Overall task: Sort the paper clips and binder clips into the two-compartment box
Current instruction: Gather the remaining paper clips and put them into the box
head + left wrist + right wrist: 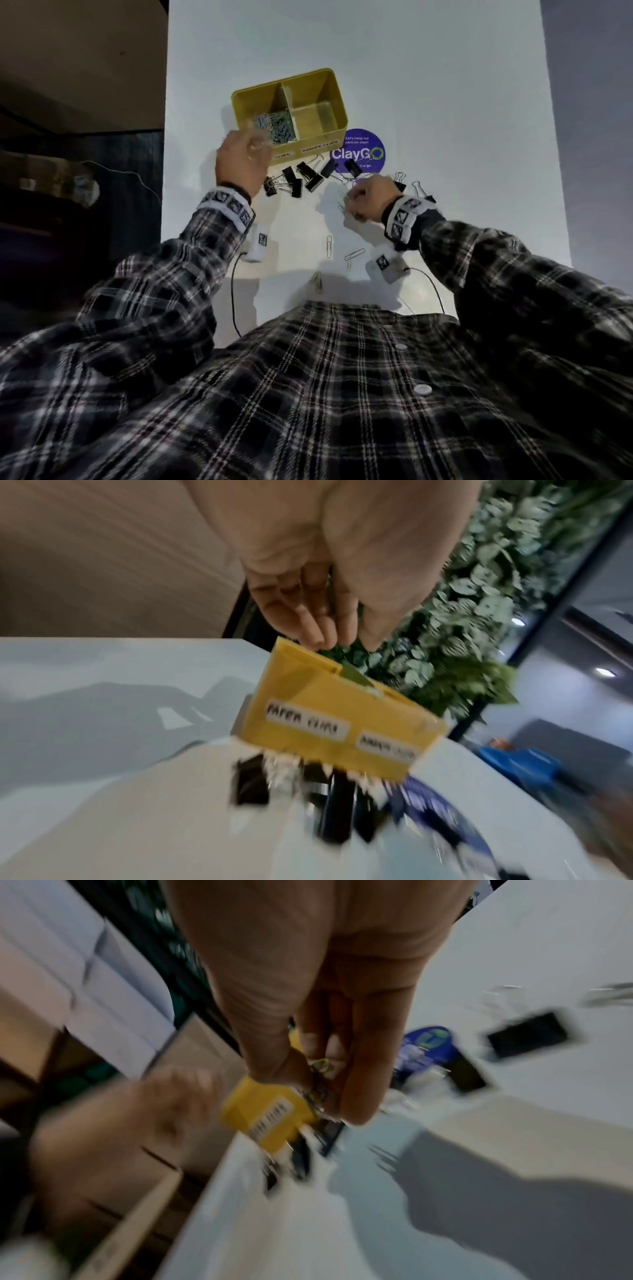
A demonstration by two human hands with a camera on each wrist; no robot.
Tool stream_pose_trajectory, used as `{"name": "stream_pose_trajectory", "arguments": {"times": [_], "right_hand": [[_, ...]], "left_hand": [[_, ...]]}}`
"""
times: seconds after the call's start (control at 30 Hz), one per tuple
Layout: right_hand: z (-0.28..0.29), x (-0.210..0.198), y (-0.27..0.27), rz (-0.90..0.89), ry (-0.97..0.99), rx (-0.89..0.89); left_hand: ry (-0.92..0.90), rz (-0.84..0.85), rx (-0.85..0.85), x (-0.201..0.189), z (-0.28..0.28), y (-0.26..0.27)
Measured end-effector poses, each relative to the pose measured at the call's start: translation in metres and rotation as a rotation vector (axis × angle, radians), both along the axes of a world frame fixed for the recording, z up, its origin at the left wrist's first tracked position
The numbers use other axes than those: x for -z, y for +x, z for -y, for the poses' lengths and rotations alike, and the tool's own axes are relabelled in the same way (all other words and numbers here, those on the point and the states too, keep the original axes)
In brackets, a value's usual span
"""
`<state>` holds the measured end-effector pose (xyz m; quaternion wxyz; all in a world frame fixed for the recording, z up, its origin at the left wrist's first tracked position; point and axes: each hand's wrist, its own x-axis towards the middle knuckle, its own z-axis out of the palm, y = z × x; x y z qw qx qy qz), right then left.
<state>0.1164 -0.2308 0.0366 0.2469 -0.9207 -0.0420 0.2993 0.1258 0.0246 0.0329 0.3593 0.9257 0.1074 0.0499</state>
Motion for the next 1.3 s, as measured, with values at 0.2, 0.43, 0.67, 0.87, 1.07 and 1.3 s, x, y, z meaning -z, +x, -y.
{"name": "stream_pose_trajectory", "arguments": {"times": [0.2,0.43,0.67,0.87,1.07,1.3], "right_hand": [[-0.061,-0.052,0.078,-0.021,0.257,0.132],[-0.101,-0.043,0.098,-0.105,0.392,0.095],[-0.055,-0.019,0.050,-0.053,0.508,0.273],[0.038,0.021,-0.032,-0.144,-0.019,-0.067],[0.077,0.044,-0.094,-0.165,-0.244,-0.303],[0.062,0.063,-0.103,0.015,-0.148,-0.381]], "left_hand": [[0.169,-0.450,0.472,0.051,0.012,-0.105],[0.336,-0.622,0.799,0.068,0.028,-0.147],[0.344,-0.535,0.890,0.078,0.040,-0.152],[0.305,-0.415,0.907,0.082,0.061,-0.147],[0.314,-0.403,0.804,0.077,0.082,-0.137],[0.467,-0.374,0.887,0.074,0.082,-0.120]]}}
